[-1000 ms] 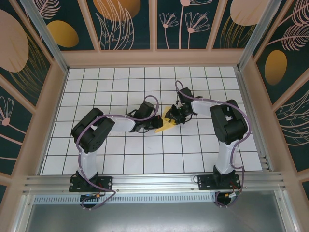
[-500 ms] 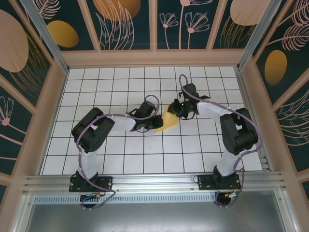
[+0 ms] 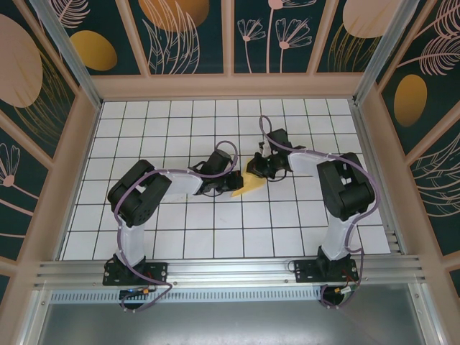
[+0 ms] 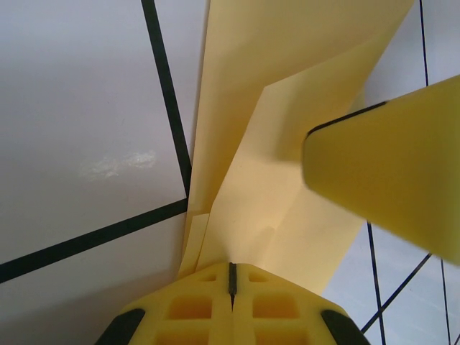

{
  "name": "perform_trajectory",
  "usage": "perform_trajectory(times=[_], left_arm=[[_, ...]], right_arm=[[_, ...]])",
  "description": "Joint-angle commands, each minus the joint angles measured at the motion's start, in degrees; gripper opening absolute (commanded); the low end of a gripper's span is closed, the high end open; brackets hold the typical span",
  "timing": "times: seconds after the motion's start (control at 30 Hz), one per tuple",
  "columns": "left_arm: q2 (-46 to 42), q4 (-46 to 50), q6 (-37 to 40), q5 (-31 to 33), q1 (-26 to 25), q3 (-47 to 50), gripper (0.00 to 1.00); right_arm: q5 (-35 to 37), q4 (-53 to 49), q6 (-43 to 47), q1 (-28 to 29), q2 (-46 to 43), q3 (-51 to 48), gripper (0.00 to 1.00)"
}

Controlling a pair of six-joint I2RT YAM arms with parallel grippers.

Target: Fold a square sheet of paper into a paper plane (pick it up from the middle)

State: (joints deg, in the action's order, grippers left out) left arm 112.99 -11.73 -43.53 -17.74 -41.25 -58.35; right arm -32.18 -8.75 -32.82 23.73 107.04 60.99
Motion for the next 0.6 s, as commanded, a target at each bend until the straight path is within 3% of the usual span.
perform_trajectory(times=[0.0, 0.17, 0.57], left_arm=[[3.02, 5.4, 0.77, 1.65, -0.08, 0.42, 0.0], [2.77, 6.48, 0.8, 1.7, -0.08, 0.87, 0.0], [1.8, 6.01, 0.09, 1.83, -0.14, 2.32, 0.0]], right_arm=[[-1.31, 0.75, 3.2, 0.06, 1.81, -1.08, 0.07], [1.88, -0.44, 5.3, -1.69, 2.64, -1.56, 0.07], [0.08, 0.54, 7.51, -4.23, 2.9, -1.55, 0.08]])
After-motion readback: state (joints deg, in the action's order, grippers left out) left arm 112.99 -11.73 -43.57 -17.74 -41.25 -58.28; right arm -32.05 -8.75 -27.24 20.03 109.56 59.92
